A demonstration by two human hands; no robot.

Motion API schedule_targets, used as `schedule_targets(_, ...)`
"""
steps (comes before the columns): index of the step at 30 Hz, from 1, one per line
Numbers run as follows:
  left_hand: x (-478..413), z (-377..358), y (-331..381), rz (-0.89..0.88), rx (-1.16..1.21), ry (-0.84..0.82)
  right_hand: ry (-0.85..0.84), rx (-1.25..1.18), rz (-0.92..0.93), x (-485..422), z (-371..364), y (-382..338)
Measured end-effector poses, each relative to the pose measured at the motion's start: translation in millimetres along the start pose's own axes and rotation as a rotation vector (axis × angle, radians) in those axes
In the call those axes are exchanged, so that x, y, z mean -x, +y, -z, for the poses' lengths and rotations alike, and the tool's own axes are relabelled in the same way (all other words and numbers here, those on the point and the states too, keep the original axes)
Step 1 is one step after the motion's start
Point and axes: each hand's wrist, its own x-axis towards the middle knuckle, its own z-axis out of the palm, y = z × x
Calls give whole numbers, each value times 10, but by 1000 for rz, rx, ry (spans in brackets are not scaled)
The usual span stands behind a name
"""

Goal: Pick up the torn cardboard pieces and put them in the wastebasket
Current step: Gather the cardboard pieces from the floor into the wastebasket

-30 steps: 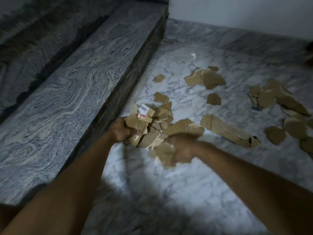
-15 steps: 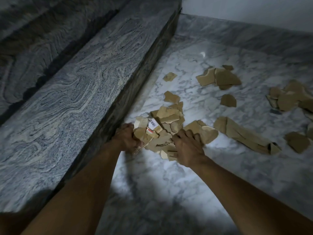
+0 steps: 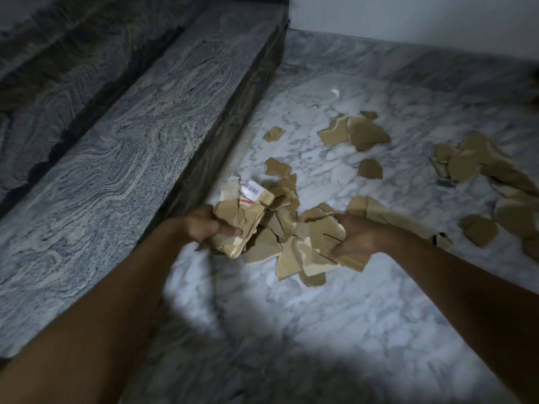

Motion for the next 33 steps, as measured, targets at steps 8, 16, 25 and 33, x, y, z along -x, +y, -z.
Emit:
schedule_targets(8,-413,-777,-361,55,-630,120,127,280,83,144,-80,-148)
schedule_targets(16,-341,-816,-445,-129,-420,142,267,660,3,183,236,-108)
schedule_targets(25,-379,-935,-537,-72,-455,242,115,521,-100,220,-494,408)
schedule_targets(33,-357,-779,-428,-44,-274,171,-13,182,-91,306,67,646)
